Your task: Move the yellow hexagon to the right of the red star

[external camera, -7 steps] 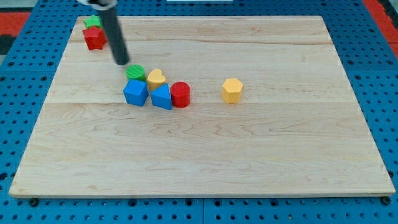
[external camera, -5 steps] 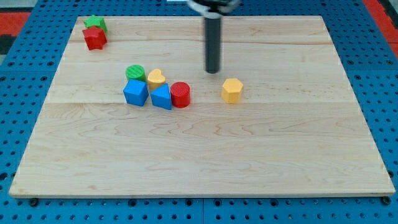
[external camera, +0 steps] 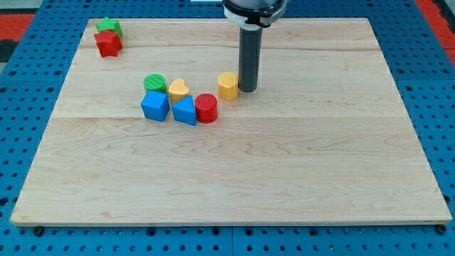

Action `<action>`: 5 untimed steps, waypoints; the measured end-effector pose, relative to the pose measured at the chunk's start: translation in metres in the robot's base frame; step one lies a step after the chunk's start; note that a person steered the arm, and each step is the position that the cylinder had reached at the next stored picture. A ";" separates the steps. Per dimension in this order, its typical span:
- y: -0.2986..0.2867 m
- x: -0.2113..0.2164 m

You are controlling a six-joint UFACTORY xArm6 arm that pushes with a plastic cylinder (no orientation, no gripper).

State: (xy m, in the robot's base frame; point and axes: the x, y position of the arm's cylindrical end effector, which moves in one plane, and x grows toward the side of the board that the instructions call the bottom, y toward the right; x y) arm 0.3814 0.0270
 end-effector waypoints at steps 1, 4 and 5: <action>-0.033 0.009; -0.096 0.010; -0.118 0.025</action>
State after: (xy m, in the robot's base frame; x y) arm 0.4063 -0.0913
